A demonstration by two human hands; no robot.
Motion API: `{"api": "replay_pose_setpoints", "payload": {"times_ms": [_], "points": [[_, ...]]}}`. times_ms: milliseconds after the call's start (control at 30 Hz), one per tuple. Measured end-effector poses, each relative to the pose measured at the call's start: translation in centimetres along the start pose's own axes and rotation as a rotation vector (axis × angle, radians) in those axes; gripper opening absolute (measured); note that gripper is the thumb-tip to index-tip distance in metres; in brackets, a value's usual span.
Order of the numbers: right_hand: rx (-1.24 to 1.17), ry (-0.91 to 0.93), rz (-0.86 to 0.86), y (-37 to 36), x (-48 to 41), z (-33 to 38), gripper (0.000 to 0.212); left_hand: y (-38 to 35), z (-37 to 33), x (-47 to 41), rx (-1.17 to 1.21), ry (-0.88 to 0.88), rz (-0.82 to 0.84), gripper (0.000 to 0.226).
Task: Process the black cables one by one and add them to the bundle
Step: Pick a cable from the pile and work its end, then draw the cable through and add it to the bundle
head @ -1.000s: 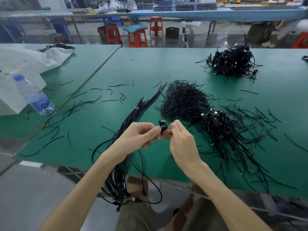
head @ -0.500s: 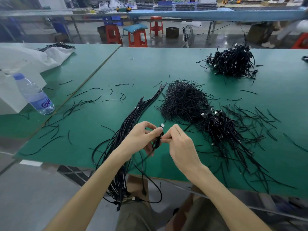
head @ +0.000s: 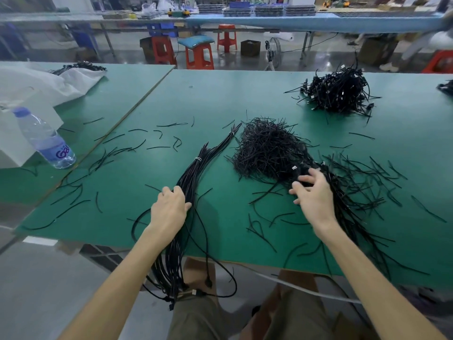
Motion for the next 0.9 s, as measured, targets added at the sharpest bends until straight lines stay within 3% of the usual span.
{"api": "replay_pose_setpoints", "payload": {"times_ms": [133, 300, 433, 533, 633, 767, 900], "points": [[0.056, 0.019, 0.175, -3.5, 2.2, -0.6, 0.039, 0.5, 0.1, -0.6, 0.09, 0.006, 0.038, 0.02], [0.114, 0.084, 0.371, -7.6, 4.5, -0.3, 0.033, 2.7, -0.3, -0.4, 0.232, -0.02, -0.085, 0.017], [0.108, 0.185, 0.504, -10.6, 6.5, 0.8, 0.057, 2.8, -2.8, 0.5, 0.713, -0.156, 0.19, 0.016], [0.098, 0.28, 0.605, -12.9, 7.7, 1.9, 0.082, 2.0, -5.2, 1.9, 0.636, -0.329, 0.262, 0.013], [0.092, 0.292, 0.674, -14.9, 8.3, 2.5, 0.088, 0.4, -6.1, 2.4, 0.548, -0.428, 0.3, 0.01], [0.044, 0.222, 0.659, -15.9, 8.2, 2.3, 0.055, -0.3, -5.0, 1.3, 0.421, -0.476, 0.177, 0.016], [0.014, 0.199, 0.608, -16.3, 8.2, 2.5, 0.023, -0.8, -3.6, -0.4, 0.31, -0.413, -0.002, 0.025]]}}
Point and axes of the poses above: each hand's wrist, its own x-axis away from the middle knuckle, its own y-axis out of the back of the hand, z = x × y, the point moved 7 cm from there along -x, towards the middle knuckle, and after that the axes turned 8 degrees about y, right-handed, at the moved point
